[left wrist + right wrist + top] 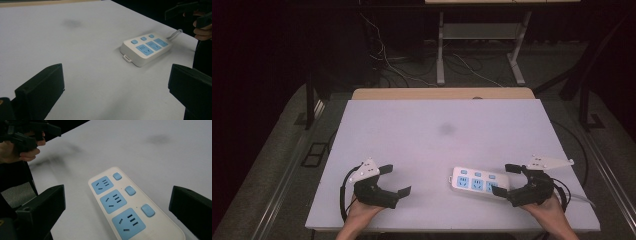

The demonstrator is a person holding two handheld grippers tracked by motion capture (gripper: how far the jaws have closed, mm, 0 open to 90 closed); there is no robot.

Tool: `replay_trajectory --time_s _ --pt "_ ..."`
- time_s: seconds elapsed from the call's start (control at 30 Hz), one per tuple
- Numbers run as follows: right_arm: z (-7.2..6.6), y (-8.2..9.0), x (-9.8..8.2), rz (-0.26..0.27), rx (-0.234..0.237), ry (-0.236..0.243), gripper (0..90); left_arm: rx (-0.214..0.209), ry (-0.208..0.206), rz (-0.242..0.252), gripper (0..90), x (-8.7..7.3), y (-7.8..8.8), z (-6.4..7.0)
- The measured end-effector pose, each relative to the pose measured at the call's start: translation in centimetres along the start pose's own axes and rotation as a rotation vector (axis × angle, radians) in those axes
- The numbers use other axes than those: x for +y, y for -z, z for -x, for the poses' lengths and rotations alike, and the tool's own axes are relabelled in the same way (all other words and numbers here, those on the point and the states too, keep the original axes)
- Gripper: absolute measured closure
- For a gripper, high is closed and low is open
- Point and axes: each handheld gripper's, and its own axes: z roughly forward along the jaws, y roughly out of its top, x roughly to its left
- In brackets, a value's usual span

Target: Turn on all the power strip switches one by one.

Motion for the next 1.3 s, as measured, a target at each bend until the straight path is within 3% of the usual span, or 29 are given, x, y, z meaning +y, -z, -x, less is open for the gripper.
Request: replay_trajectory --time_s 0.63,0.97,1.3 --pt "0.1 0.2 2.0 -0.073 0.012 0.033 0.7 0.0 0.003 -0.007 0.0 -0.1 -0.1 0.1" --pt "0.5 -0.1 3.0 -0.169 0.008 0.081 0.7 0.0 0.008 -0.002 0.0 -0.2 -0.1 0.0" --pt "1.3 -0.3 4.3 -0.229 0.009 0.106 0.7 0.001 0.007 -0.007 0.0 -0.2 -0.1 0.0"
